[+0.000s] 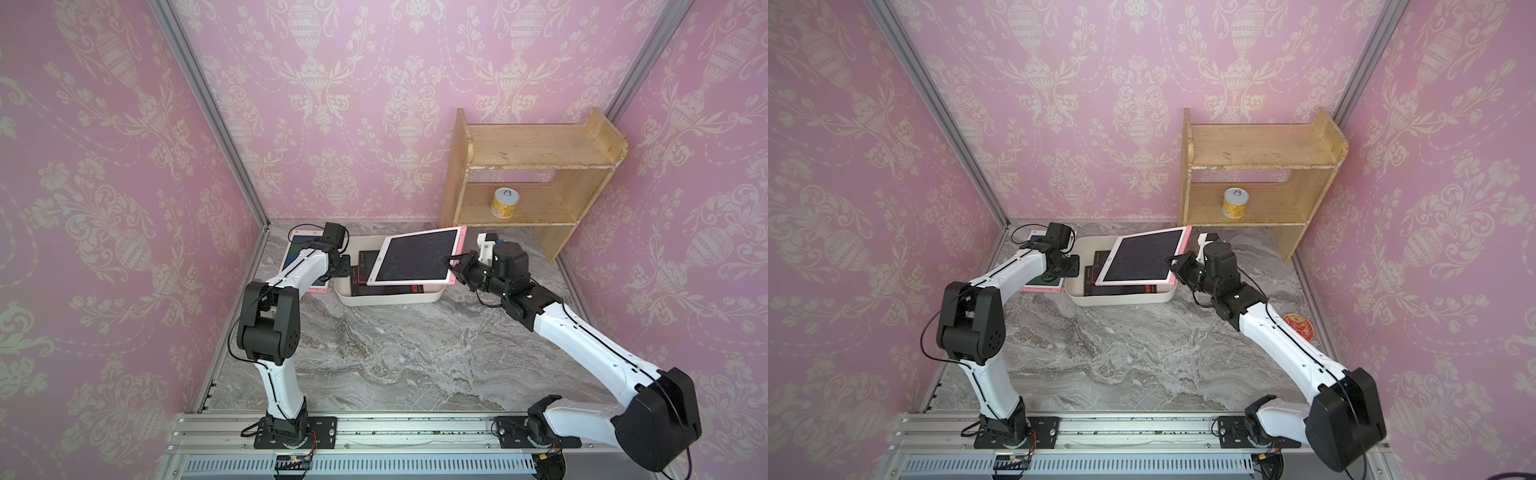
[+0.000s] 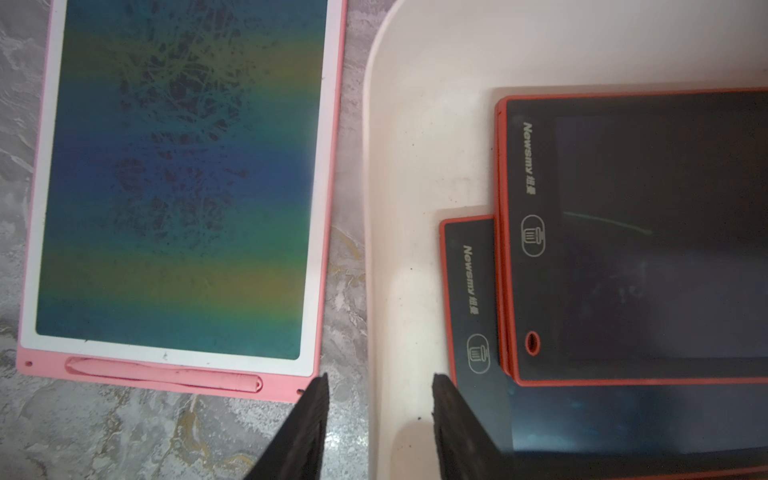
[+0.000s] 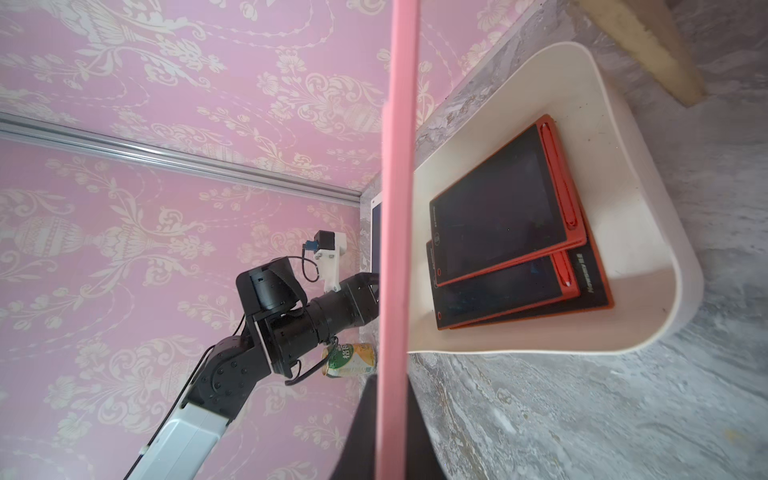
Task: Take out the writing tablet from the storage box
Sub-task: Pick up the writing tablet from the storage box, then place the writing tablet at the center of the board.
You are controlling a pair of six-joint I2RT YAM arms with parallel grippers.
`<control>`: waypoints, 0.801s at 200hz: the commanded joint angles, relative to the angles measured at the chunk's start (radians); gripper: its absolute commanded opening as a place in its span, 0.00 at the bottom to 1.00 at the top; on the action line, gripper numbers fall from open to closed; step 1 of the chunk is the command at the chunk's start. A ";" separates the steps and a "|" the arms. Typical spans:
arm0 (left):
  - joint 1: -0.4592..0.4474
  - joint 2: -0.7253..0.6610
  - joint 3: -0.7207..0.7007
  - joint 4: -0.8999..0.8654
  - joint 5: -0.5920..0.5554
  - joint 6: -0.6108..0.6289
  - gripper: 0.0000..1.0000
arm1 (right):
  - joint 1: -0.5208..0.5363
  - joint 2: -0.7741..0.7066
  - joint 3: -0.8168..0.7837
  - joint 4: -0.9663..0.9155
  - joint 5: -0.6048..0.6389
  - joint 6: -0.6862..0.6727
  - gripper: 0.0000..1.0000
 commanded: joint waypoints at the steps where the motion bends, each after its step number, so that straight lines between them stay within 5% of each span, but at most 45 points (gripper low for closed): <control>1: 0.009 -0.041 -0.001 0.006 0.022 -0.029 0.46 | -0.029 -0.139 -0.071 -0.027 0.053 0.066 0.00; 96: 0.011 -0.045 -0.002 0.008 0.029 -0.036 0.50 | -0.178 -0.584 -0.160 -0.489 0.088 0.111 0.00; 160: 0.012 -0.042 -0.005 0.009 0.029 -0.035 0.52 | -0.252 -0.740 -0.235 -0.564 0.176 0.181 0.00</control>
